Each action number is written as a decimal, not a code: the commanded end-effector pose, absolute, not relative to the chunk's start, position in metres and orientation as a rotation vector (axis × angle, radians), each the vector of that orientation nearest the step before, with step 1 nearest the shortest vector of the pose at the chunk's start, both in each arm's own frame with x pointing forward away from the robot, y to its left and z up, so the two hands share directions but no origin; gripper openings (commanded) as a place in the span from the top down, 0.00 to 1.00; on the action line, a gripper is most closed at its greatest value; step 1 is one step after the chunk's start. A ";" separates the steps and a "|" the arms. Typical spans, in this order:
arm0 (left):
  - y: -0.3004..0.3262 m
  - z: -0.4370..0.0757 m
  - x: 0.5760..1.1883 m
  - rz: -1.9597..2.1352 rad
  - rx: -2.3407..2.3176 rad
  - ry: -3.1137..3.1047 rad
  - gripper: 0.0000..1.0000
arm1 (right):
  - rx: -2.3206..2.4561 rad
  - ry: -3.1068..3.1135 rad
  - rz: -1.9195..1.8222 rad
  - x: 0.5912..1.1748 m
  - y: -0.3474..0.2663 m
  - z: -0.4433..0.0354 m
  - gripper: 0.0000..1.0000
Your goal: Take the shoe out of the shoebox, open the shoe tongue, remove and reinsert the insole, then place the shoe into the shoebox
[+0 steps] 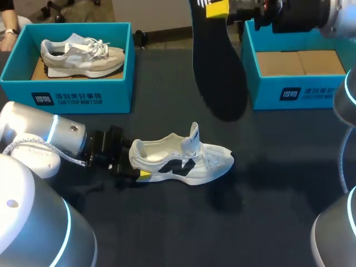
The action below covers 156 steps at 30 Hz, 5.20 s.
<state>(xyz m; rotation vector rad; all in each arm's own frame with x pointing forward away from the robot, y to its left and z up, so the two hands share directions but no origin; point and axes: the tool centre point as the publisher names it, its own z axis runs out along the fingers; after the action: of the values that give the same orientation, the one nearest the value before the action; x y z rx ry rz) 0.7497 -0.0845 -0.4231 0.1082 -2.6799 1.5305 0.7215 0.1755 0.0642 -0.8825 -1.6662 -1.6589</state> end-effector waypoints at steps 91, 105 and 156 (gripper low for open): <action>-0.085 -0.423 0.749 1.525 0.110 -2.683 1.00 | -0.821 -1.729 -1.771 0.646 0.197 0.069 1.00; -0.083 -0.414 0.748 1.480 0.097 -2.705 0.00 | -0.821 -1.729 -1.771 0.646 0.197 0.069 1.00; -0.057 -0.371 0.748 0.618 -0.007 -2.973 0.00 | -0.821 -1.729 -1.771 0.646 0.197 0.069 1.00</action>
<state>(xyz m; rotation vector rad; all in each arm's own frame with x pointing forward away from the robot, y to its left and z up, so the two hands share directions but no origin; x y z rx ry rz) 0.7452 -0.0527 -0.3781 0.0033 -2.9402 0.7656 0.6457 0.1941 0.0691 -0.8178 -1.7299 -1.7716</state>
